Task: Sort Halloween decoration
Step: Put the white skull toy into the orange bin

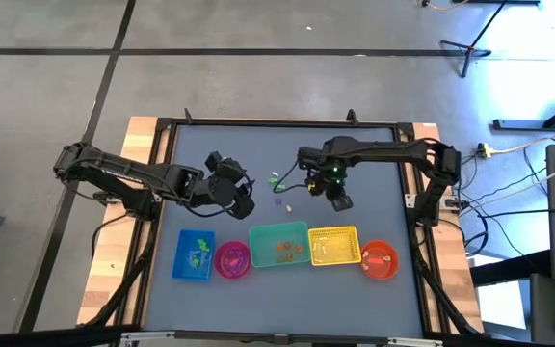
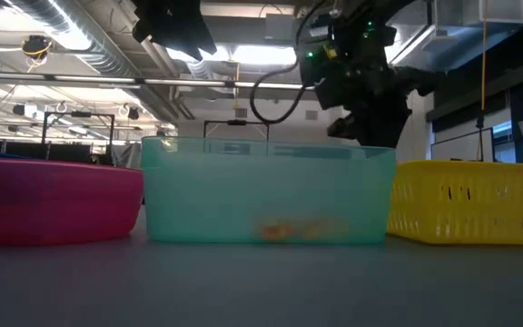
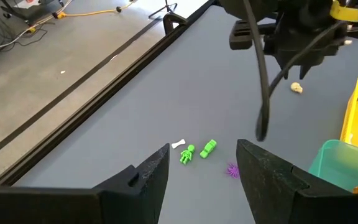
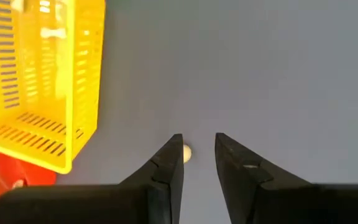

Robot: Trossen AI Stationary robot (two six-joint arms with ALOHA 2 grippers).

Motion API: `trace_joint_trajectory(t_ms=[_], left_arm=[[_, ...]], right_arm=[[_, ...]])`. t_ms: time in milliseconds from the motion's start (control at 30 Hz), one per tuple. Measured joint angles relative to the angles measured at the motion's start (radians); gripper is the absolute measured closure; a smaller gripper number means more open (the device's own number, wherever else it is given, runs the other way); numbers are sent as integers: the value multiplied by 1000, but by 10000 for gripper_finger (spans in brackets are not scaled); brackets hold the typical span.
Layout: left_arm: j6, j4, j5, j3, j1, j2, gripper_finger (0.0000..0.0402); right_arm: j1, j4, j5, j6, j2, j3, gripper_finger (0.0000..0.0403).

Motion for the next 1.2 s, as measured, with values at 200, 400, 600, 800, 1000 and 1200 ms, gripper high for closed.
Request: trace_joint_trajectory(t_ms=[200, 400, 600, 800, 1000, 1200], left_arm=[[0, 0, 0, 0, 0, 0, 230], [0, 0, 0, 0, 0, 0, 230], [0, 0, 0, 0, 0, 0, 230], [3, -7, 0, 0, 0, 0, 230], [3, -38, -5, 0, -30, 0, 230], [-68, -80, -17, -39, -113, -1, 230]], right_arm=[[-2, -41, 0, 30, 0, -35, 313], [-1, -40, 0, 31, -1, -68, 313], [-1, -56, 0, 33, -1, -74, 305], [-2, -77, 0, 84, -1, -74, 255], [-2, -79, 8, 127, -20, -74, 211], [-2, -168, 8, -24, -151, -74, 212]])
